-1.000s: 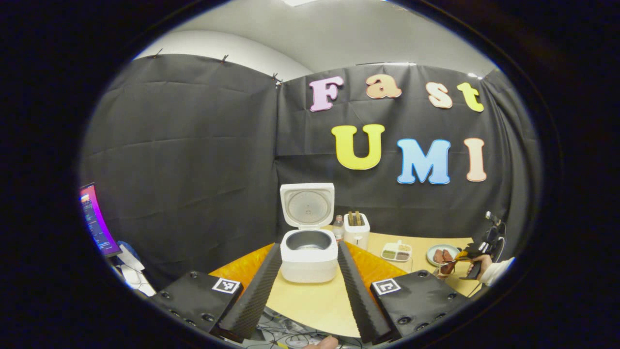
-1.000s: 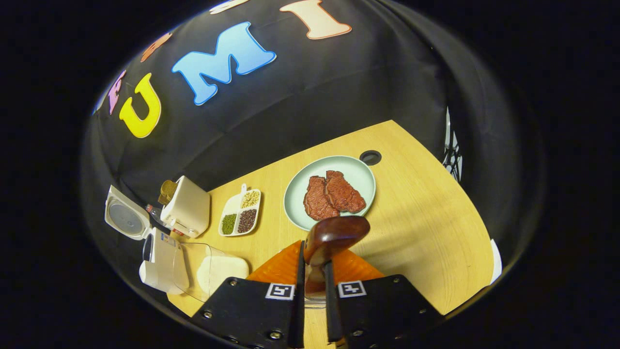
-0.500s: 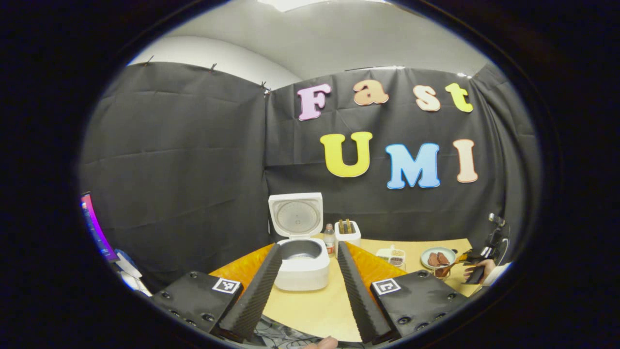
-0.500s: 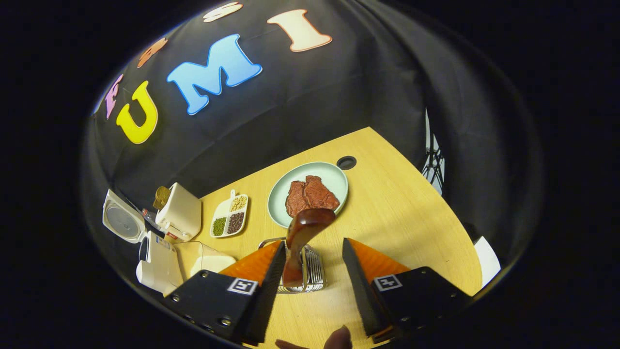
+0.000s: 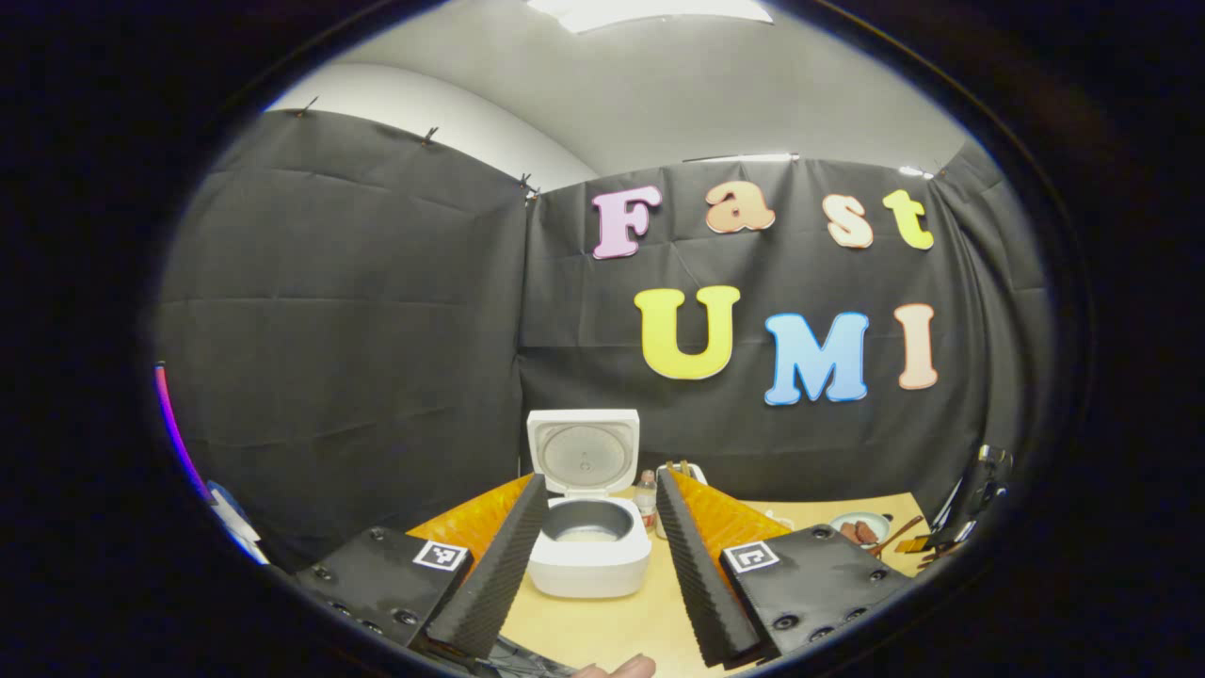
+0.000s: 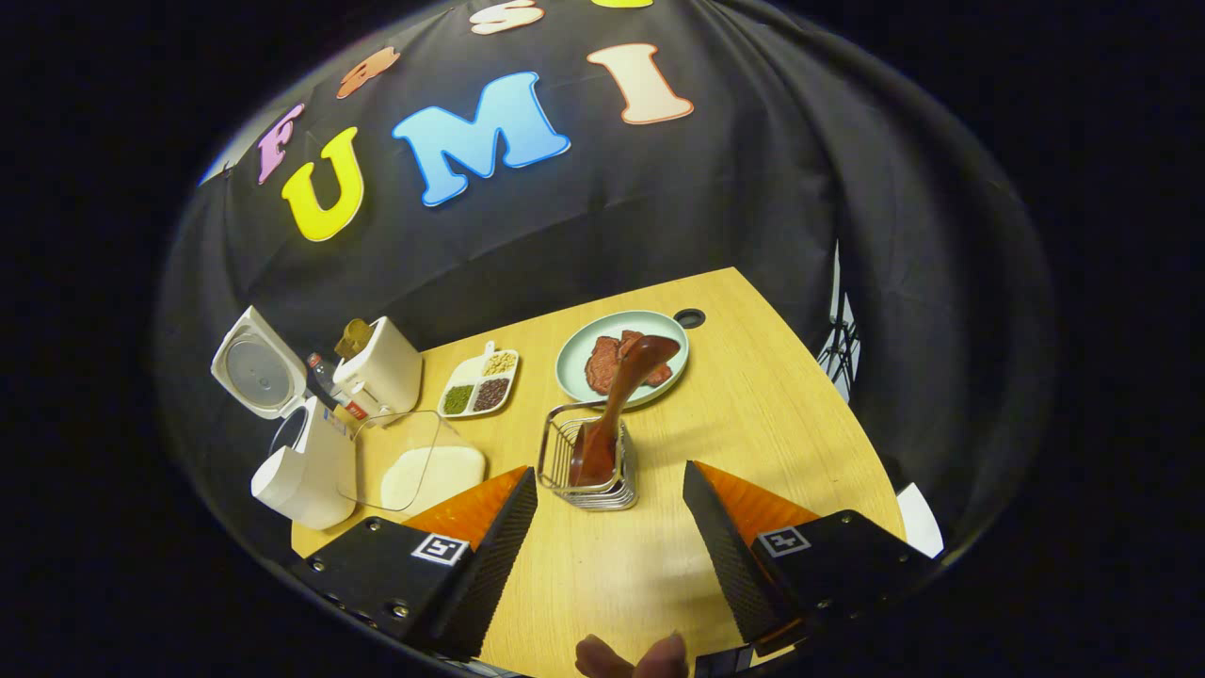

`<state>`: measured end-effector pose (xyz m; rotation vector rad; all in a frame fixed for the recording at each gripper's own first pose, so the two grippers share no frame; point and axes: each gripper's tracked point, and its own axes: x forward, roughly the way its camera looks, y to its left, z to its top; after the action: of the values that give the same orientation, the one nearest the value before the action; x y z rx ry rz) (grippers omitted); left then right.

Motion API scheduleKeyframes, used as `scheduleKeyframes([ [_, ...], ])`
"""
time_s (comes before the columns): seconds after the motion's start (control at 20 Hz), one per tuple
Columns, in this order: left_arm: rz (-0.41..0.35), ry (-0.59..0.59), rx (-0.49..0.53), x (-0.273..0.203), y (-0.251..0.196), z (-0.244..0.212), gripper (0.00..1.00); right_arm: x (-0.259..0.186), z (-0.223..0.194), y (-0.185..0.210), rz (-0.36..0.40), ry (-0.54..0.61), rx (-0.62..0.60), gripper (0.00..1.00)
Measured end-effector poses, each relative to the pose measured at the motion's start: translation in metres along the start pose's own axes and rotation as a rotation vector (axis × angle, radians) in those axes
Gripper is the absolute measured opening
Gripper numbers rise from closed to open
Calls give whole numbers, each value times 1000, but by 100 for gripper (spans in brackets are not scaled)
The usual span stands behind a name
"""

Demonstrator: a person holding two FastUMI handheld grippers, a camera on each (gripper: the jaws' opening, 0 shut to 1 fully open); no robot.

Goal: Close the left gripper, press the button to open the rice cooker; take a wooden spoon from the chopstick holder with the right hand, scoop a spoonful of rice and pour it into the rice cooker, then put the wooden spoon back into the chopstick holder.

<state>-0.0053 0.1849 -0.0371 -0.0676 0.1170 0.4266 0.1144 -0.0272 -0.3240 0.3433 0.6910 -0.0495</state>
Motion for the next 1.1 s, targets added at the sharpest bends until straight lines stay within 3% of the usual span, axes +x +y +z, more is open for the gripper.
scheduleKeyframes([
  [0.15, -50, -9, -42, 44, 18, -7, 89, -25, -15, 24, -13, 5, 7, 95],
  [0.2, -64, -11, -64, 60, 25, -8, 81, -33, -18, 34, -19, 0, 17, 96],
  [0.65, -195, -23, -151, 182, 71, -22, 82, -84, -51, 116, -64, -22, 155, 96],
  [0.75, -224, -49, -186, 217, 73, -13, 91, -97, -57, 135, -75, -30, 152, 96],
  [1.0, -213, -81, -232, 318, 78, 3, 92, -121, -68, 164, -76, -21, 91, 96],
  [1.05, -207, -73, -238, 339, 77, 1, 100, -122, -69, 165, -82, -21, 86, 96],
  [1.1, -198, -57, -235, 362, 76, -3, 98, -122, -72, 166, -85, -13, 84, 96],
])
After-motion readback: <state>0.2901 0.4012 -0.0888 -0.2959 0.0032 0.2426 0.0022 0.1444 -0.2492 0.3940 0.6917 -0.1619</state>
